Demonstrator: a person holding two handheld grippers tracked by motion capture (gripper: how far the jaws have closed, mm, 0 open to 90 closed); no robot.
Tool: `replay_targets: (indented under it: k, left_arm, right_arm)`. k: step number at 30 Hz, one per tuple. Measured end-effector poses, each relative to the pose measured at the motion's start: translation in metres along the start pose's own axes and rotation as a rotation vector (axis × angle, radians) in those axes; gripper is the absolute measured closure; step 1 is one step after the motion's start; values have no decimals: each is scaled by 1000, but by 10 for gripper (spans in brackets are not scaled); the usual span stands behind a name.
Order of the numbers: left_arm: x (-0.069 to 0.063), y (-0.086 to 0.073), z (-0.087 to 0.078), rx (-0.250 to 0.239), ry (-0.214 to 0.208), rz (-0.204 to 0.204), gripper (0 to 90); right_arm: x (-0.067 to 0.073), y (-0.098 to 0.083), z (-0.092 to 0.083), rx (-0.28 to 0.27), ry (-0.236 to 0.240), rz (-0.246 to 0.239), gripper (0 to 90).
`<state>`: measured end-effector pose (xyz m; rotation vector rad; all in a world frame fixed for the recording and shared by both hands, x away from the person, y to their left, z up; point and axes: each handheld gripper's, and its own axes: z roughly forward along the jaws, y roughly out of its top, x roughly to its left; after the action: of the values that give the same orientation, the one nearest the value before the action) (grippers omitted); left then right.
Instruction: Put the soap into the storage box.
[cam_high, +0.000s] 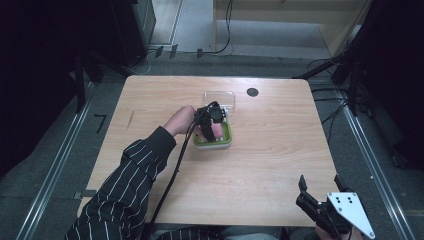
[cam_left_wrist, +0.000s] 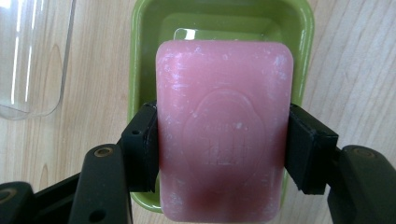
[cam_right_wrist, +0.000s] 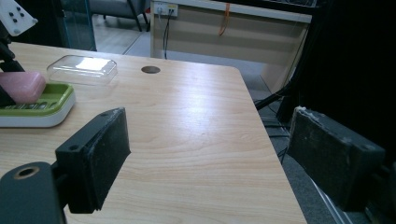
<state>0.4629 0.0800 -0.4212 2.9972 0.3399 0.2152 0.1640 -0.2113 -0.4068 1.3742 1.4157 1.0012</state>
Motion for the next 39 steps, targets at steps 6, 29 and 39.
replay_targets:
  k: [6,29,39]
  left_arm:
    - [1,0,4,3,-1,14,385]
    - [4,0,13,0,-12,16,383]
    - [4,-1,14,-5,-20,4,382]
  right_arm:
    - [0,0,0,1,1,-1,127]
    - [1,0,0,0,1,-1,127]
    - [0,0,0,-1,0,-1,127]
